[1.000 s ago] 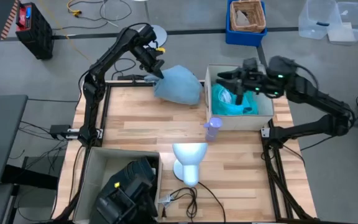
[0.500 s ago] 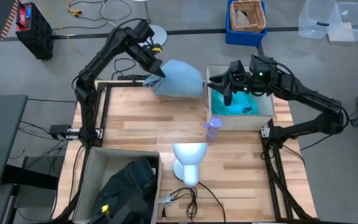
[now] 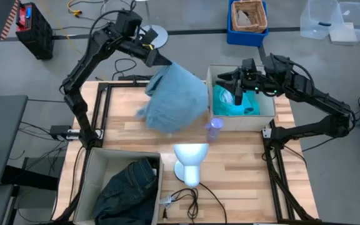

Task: Sort clothes
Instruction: Put the light blue jeans into the top laundry organizer

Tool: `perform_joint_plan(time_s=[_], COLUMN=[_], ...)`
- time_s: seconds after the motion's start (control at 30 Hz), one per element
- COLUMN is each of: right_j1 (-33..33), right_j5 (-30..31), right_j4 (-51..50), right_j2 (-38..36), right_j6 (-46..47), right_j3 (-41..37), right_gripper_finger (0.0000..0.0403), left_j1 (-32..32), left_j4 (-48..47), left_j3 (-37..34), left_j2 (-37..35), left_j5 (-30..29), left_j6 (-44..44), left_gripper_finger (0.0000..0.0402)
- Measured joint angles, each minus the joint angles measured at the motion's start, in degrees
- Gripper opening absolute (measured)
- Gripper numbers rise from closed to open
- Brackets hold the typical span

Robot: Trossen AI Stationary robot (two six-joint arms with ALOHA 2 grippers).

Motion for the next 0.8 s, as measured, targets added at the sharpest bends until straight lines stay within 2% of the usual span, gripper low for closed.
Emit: perform_joint_plan(time_s=[0.47,0.8], right_j1=[1.28,2.8], right_j5=[0.06,0.07], right_j4=[0.04,0.29], right_j2=[-2.97,-3.08], right_j6=[0.04,-0.85], right_j3=[0.0,0.0], right_gripper_finger=[0.0162,0.0162], left_j1=[-1.7,-2.61], left_j4=[16.72,35.29], left_j3=[0.0,0.17], left_j2=[-3.7,-4.56], left_j5=[-5.43,-5.9], left_j6=[-4.49,-10.24], left_gripper_finger=[0.0,0.0])
